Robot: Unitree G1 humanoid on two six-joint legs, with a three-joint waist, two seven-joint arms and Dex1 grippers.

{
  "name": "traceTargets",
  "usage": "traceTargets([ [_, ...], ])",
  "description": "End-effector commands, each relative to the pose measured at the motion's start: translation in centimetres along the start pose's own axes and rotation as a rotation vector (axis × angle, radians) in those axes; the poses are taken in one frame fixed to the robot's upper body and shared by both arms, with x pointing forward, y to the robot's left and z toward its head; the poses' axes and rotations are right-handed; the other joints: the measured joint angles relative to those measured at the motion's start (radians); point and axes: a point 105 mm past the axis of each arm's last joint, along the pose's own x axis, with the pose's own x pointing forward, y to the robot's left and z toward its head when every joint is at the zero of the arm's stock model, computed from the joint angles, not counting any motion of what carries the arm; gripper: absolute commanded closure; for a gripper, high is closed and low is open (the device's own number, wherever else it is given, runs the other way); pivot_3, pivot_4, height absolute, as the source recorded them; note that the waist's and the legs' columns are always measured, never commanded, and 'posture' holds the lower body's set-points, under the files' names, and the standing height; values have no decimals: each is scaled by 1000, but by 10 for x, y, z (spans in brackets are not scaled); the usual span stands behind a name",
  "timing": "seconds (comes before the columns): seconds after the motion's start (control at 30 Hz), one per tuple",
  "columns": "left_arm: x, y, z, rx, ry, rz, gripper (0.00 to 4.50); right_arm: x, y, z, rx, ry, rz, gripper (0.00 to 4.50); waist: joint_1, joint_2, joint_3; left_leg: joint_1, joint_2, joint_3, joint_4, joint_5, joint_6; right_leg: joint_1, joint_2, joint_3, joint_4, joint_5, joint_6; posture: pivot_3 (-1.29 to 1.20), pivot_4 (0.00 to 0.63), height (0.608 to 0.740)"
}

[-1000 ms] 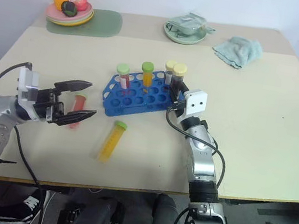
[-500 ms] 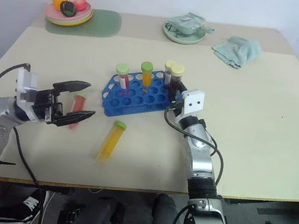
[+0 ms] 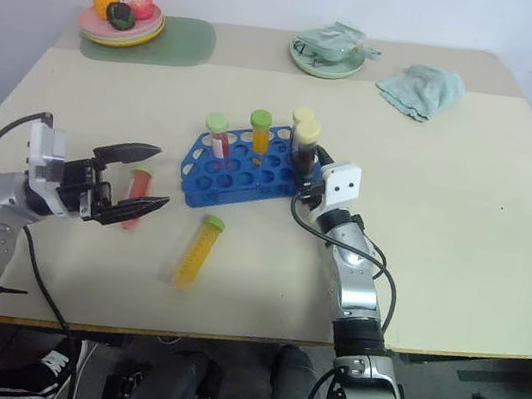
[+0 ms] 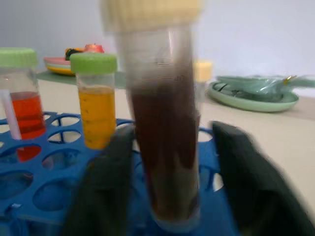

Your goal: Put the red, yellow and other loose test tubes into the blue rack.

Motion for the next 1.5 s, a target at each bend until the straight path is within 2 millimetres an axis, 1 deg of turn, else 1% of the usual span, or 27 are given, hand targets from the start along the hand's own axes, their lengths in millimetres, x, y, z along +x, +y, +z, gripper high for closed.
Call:
traceTargets([
  [0.03,-1,3,8,40,-20,12,0,3,-2,16,10,-56,-12,221,1,0,0,0,0,0,0,0,0,0,0,0,0,0,0,0,150,740],
  [0.07,-1,3,8,40,-19,10,0,3,-2,17,3,-58,-9,43,2,0,0,0,0,0,0,0,0,0,0,0,0,0,0,0,150,740],
  [0.23,1,3,8,37,-27,11,0,3,-4,25,-7,-77,-7,43,1,0,0,0,0,0,0,0,0,0,0,0,0,0,0,0,150,740],
  [0.37,2,2,8,31,-25,5,0,-1,-13,32,-29,-83,-3,43,2,0,0,0,0,0,0,0,0,0,0,0,0,0,0,0,150,740],
  [0.43,2,1,7,16,-24,-5,0,-5,-20,36,-49,-81,0,43,2,0,0,0,0,0,0,0,0,0,0,0,0,0,0,0,150,740],
  [0.57,3,3,8,46,-25,14,0,-14,-33,48,-51,-92,24,43,3,0,0,0,0,0,0,0,0,0,0,0,0,0,0,0,150,740],
  [0.63,3,5,8,49,-28,21,0,-20,-38,56,-25,-102,40,43,4,0,0,0,0,0,0,0,0,0,0,0,0,0,0,0,150,740],
  [0.7,2,10,9,42,-23,34,0,-28,-47,63,7,-119,7,43,5,0,0,-1,0,0,0,0,0,0,0,0,0,0,0,0,150,740],
  [0.83,2,8,9,13,-22,12,0,-42,-53,78,45,-137,20,43,6,0,0,-1,0,0,0,0,0,0,0,0,0,0,0,0,150,740],
  [1.0,2,5,8,-10,-16,-6,0,-59,-54,99,69,-109,107,43,11,0,0,-1,0,0,0,0,0,0,0,0,0,0,0,0,150,740],
  [1.1,1,5,9,-11,-18,-13,0,-66,-52,106,74,-56,151,43,16,0,0,-1,0,0,1,0,1,0,-1,0,-1,0,0,0,150,740],
  [1.17,-1,6,10,-14,-17,-19,0,-72,-48,112,76,-22,177,43,27,0,0,-1,0,0,1,0,1,0,-1,0,-1,0,0,0,150,740],
  [1.27,-4,10,9,-13,-8,-24,0,-79,-39,118,144,29,205,43,33,0,0,-1,0,0,1,0,1,0,-1,0,-1,0,0,0,150,740],
  [1.3,-4,11,8,-13,-1,-23,0,-83,-35,119,127,46,229,43,35,0,0,-1,0,0,1,0,1,0,-1,0,-1,0,0,0,150,740],
  [1.43,-3,14,6,-8,18,-5,0,-92,-42,120,57,87,261,43,38,-1,0,-1,-1,0,2,-1,2,2,-1,0,-1,0,0,0,150,740],
  [1.5,-2,16,7,-39,47,42,0,-96,-41,125,43,96,335,43,37,-1,0,-1,-1,0,2,-1,2,2,-1,0,-2,0,0,0,150,740],
])
